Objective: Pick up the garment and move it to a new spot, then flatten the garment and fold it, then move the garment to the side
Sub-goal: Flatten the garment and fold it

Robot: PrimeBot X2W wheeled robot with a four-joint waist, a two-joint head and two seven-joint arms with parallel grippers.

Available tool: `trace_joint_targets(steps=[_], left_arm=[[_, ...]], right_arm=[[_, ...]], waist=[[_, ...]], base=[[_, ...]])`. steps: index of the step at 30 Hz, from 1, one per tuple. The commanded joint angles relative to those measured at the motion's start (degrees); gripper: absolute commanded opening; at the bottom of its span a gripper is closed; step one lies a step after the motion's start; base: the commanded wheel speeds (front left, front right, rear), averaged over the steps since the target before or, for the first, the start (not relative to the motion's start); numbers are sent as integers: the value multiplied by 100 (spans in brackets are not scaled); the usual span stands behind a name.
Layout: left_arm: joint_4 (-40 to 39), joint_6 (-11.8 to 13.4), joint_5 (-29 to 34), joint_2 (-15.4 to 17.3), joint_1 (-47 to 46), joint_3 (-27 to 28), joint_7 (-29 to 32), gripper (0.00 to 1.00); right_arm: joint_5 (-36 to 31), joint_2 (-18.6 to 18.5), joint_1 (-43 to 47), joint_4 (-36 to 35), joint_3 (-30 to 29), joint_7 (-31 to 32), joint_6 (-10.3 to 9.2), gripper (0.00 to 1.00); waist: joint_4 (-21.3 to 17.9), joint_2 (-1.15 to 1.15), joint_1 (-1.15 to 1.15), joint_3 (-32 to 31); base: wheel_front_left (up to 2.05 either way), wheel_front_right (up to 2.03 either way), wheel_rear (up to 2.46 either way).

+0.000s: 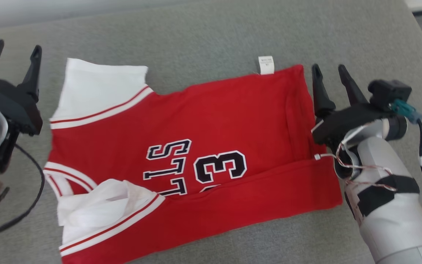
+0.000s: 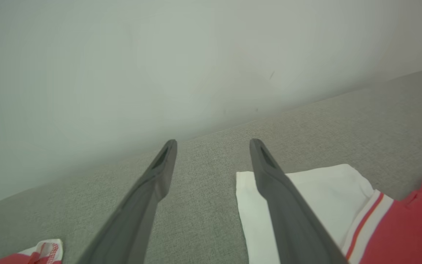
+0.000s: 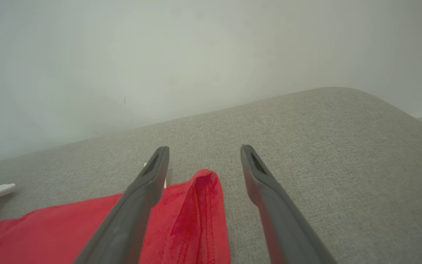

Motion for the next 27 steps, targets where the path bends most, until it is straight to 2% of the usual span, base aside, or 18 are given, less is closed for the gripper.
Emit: trace_joint_targets(steps=[1,10,15,27], left_arm=[[43,6,-88,15,-134,-59,1,100],[884,8,-501,153,-806,-803,369,100],[1185,8,-662,183,-970,-1114,383,100],[1567,8,-992,145,-1330,-1674,370,100]], right_arm=[[33,54,-103,40,40,-6,-14,100],[120,289,-704,670,408,56,-14,100],[222,403,-925,980,618,56,-14,100],[524,515,-1423,1607,923,51,-14,100]], waist=[[-279,-1,-2,306],[-476,-1,-2,583],[-477,-1,-2,621],[-423,-1,-2,758]], base=[[0,0,0],[0,0,0],[0,0,0],[0,0,0]])
